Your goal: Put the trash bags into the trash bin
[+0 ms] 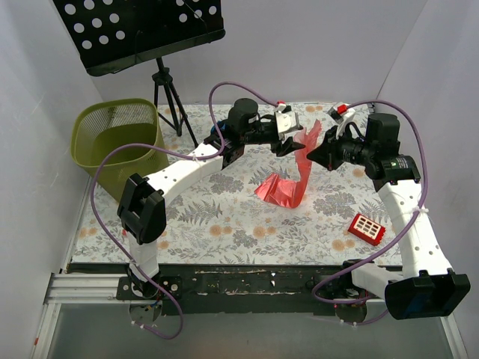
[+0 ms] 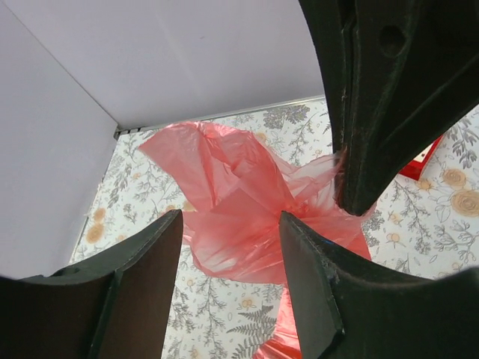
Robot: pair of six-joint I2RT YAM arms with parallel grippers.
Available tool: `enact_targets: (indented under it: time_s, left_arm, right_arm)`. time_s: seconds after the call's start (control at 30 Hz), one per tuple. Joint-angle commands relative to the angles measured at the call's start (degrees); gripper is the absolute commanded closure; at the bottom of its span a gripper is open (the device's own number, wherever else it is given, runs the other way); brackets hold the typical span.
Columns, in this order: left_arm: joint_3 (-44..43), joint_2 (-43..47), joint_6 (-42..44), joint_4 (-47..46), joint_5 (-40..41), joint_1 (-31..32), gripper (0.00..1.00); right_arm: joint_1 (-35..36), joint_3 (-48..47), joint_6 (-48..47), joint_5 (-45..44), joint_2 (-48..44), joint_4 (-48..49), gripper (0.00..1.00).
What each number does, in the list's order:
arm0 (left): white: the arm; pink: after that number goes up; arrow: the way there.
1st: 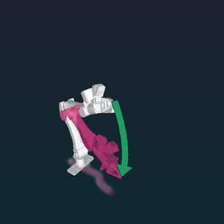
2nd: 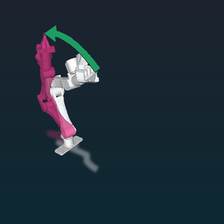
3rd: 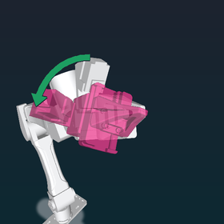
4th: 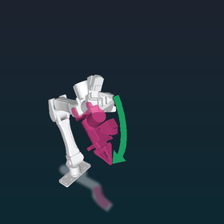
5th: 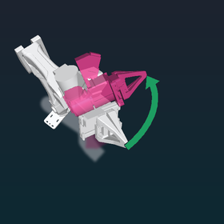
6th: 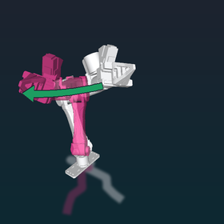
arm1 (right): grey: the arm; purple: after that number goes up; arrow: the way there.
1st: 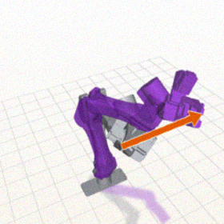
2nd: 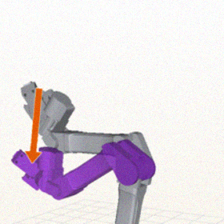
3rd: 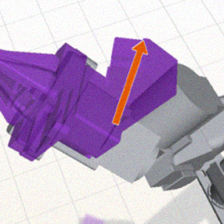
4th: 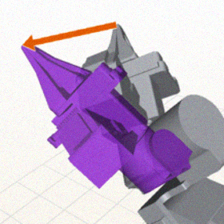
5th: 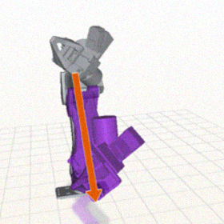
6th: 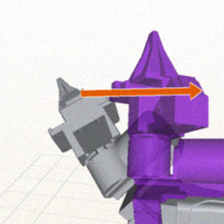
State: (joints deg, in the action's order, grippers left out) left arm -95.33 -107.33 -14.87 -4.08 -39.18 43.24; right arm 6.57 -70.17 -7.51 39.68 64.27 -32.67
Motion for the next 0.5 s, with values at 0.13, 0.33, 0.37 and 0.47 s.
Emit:
enact_targets:
  time_s: [0.13,0.33,0.37,0.47]
  left_arm:
    - [0.1,3.4,14.6,3.1,-5.0,-0.2,0.46]
    - [-3.5,0.8,24.8,10.6,-8.0,0.0,0.58]
    - [-3.4,0.7,25.6,10.9,-7.9,0.0,0.64]
    - [-2.7,1.2,26.4,11.4,-8.1,0.0,0.79]
  right_arm:
    - [1.2,-1.4,-3.5,1.7,0.1,-1.4,0.99]
    - [1.6,-1.5,-4.4,1.5,0.5,-2.0,0.99]
    - [1.6,-1.5,-4.6,1.4,0.5,-2.3,0.99]
    - [1.6,-1.5,-5.2,1.1,0.8,-3.3,0.99]
